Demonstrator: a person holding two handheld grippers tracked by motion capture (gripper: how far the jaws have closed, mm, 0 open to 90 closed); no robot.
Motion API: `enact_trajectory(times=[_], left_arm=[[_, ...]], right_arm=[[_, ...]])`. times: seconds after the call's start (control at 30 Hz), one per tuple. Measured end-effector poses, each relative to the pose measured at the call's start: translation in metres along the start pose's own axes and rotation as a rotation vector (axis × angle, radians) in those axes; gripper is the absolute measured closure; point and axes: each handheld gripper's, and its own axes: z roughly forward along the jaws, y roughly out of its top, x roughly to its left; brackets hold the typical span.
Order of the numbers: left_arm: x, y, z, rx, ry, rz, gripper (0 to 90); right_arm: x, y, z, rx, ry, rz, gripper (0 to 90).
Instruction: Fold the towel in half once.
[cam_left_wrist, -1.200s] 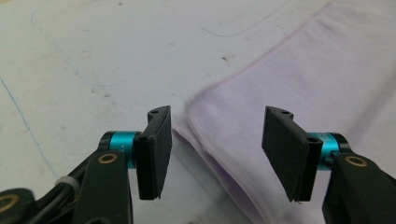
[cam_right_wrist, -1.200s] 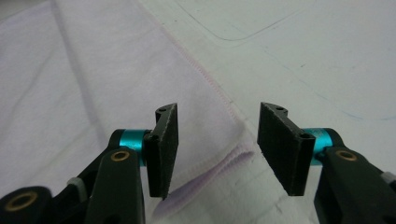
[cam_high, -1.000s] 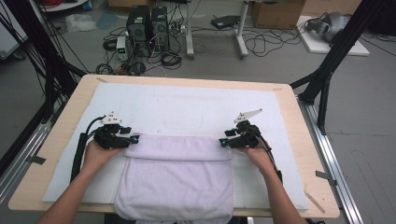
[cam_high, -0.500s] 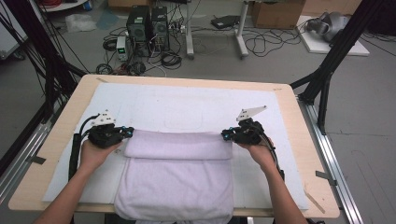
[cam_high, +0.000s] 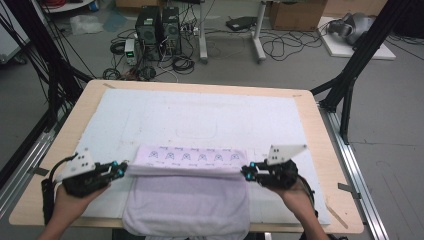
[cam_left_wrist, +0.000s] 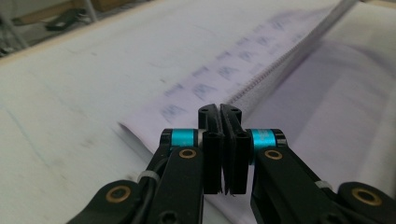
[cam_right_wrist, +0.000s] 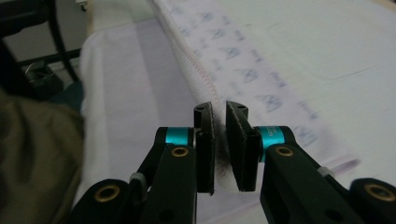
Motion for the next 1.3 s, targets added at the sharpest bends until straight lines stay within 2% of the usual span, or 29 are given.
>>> enact_trajectory(times=[0.07, 0.1, 0.17, 0.27, 0.4, 0.47, 0.5, 0.57, 0.6, 0.7, 0.77, 0.83, 0.93, 1.03, 1.13, 1.17, 1.27, 1.3], left_arm=[[-0.01, -0.007, -0.007, 0.027, 0.002, 0.032, 75.5], [-0.012, -0.008, -0.008, 0.033, 0.003, 0.034, 71.1], [-0.012, -0.009, -0.006, 0.048, -0.003, 0.026, 63.2], [-0.003, -0.006, 0.005, 0.06, 0.017, 0.027, 59.9], [0.018, 0.001, 0.029, 0.071, 0.059, -0.001, 58.0], [0.029, 0.004, 0.041, 0.07, 0.065, -0.021, 57.9], [0.034, 0.006, 0.048, 0.078, 0.073, -0.012, 57.8], [0.046, 0.008, 0.064, 0.089, 0.087, -0.031, 57.8], [0.049, 0.009, 0.069, 0.094, 0.089, -0.031, 57.4], [0.063, 0.01, 0.088, 0.118, 0.087, -0.051, 54.2], [0.07, 0.009, 0.094, 0.113, 0.084, -0.072, 52.6], [0.075, 0.007, 0.1, 0.113, 0.093, -0.089, 50.6], [0.081, 0.001, 0.107, 0.168, 0.079, -0.12, 47.6], [0.083, -0.002, 0.11, 0.19, 0.092, -0.134, 45.2], [0.084, -0.005, 0.115, 0.236, 0.1, -0.14, 45.1], [0.083, -0.006, 0.117, 0.249, 0.095, -0.138, 47.9], [0.081, -0.006, 0.117, 0.241, 0.066, -0.123, 62.0], [0.079, -0.006, 0.117, 0.241, 0.054, -0.117, 68.4]], right_arm=[[0.013, -0.009, -0.002, 0.017, 0.041, 0.007, 77.9], [0.017, -0.013, -0.004, 0.013, 0.043, 0.014, 76.1], [0.015, -0.019, -0.005, 0.013, 0.045, 0.026, 72.8], [0.0, -0.021, -0.002, 0.012, 0.015, 0.069, 67.3], [-0.03, -0.017, 0.01, 0.027, -0.06, 0.078, 61.0], [-0.043, -0.016, 0.015, 0.048, -0.081, 0.09, 59.0], [-0.05, -0.015, 0.018, 0.048, -0.097, 0.094, 57.3], [-0.061, -0.014, 0.023, 0.043, -0.111, 0.106, 54.2], [-0.067, -0.014, 0.026, 0.059, -0.134, 0.102, 52.1], [-0.079, -0.016, 0.035, 0.051, -0.126, 0.123, 48.2], [-0.085, -0.018, 0.04, 0.044, -0.128, 0.131, 45.6], [-0.09, -0.021, 0.045, 0.063, -0.138, 0.127, 44.0], [-0.097, -0.025, 0.052, 0.066, -0.129, 0.154, 42.2], [-0.101, -0.027, 0.058, 0.08, -0.126, 0.165, 40.2], [-0.102, -0.03, 0.067, 0.114, -0.125, 0.167, 38.9], [-0.102, -0.031, 0.07, 0.133, -0.124, 0.168, 39.1], [-0.102, -0.032, 0.074, 0.157, -0.119, 0.158, 44.2], [-0.101, -0.032, 0.074, 0.157, -0.125, 0.153, 51.6]])
